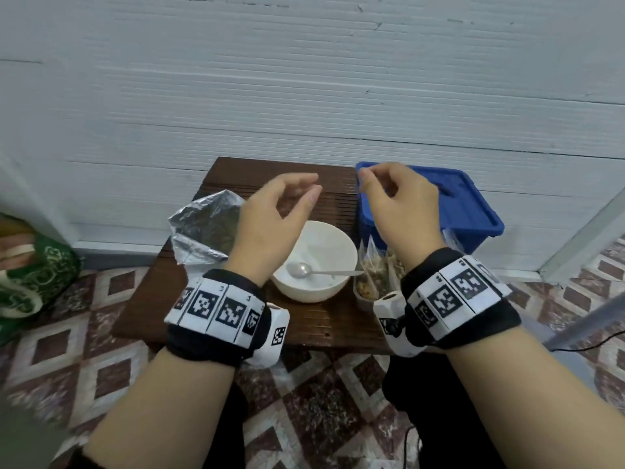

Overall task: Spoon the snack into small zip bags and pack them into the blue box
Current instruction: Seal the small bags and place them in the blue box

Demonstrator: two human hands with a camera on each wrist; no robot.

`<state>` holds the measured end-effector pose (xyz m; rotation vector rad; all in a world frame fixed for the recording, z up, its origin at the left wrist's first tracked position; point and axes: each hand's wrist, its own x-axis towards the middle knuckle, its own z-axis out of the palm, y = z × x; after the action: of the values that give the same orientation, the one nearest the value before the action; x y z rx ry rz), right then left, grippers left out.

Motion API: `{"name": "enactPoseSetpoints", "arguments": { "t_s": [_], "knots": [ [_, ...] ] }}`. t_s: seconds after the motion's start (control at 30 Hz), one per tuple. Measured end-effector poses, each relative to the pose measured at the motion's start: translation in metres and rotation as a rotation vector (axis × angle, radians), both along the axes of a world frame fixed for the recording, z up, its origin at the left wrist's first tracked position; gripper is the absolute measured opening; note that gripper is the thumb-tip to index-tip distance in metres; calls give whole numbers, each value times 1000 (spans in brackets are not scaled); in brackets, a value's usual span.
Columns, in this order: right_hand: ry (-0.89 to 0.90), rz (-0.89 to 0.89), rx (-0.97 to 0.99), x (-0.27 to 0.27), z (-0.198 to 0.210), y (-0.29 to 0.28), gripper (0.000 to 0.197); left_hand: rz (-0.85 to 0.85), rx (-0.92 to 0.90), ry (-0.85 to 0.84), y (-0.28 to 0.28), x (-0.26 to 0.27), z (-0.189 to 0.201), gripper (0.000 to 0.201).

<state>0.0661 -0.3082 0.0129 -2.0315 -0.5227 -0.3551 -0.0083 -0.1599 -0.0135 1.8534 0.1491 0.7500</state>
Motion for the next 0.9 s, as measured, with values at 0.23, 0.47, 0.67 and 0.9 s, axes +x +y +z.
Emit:
{"name": "enactPoseSetpoints", "arguments": {
  "t_s": [0.23, 0.47, 0.67, 0.9],
  "knots": [
    [234, 237, -1, -6, -12, 88, 14, 265, 17, 74, 81, -38, 21, 14],
    [657, 368, -91, -3, -26, 137, 19, 344, 83, 641, 120, -62, 12, 27],
    [981, 392, 198, -4, -29, 141, 36, 203, -482, 561, 124, -61, 4, 32],
    [1180, 419, 460, -5, -28, 134, 41, 130, -915, 513, 133, -56, -3, 16]
  ]
}}
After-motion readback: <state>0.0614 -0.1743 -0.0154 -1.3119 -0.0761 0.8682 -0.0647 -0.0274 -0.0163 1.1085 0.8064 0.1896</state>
